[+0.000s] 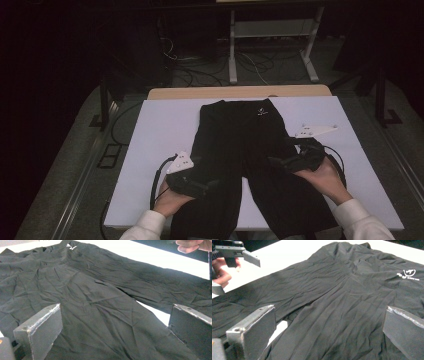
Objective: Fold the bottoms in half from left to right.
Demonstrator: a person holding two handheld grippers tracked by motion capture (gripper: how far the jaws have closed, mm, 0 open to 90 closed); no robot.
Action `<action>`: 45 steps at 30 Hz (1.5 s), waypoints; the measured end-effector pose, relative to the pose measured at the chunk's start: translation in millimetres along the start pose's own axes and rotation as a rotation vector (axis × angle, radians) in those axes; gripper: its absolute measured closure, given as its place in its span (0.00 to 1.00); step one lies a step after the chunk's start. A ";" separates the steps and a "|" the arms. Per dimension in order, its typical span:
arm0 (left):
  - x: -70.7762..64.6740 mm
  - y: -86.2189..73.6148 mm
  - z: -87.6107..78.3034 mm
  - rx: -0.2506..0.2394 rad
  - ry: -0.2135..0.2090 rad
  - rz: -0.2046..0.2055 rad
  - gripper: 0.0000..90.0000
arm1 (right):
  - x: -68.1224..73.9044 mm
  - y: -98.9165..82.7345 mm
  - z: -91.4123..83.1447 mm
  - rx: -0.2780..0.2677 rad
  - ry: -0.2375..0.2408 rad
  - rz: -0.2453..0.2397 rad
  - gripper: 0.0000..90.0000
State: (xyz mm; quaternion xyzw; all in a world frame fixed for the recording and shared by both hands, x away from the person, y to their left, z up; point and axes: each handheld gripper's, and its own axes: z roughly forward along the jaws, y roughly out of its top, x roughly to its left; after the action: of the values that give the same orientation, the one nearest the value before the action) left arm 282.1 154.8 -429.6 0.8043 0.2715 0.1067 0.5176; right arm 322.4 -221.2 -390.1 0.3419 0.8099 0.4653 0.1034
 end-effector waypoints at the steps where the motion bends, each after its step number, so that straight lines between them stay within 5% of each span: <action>1: -0.1 0.0 0.0 0.000 0.000 0.000 0.00 | -0.3 1.2 0.7 -0.001 0.001 -0.003 0.00; 45: 0.6 -0.6 -0.5 -0.002 0.002 -0.005 0.00 | -13.4 52.3 33.5 0.014 0.008 -0.032 0.00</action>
State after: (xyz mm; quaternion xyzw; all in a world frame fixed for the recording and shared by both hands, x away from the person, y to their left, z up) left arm 282.2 155.7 -430.0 0.8031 0.2740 0.1064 0.5184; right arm 372.6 -189.7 -367.3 0.3276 0.8188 0.4596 0.1051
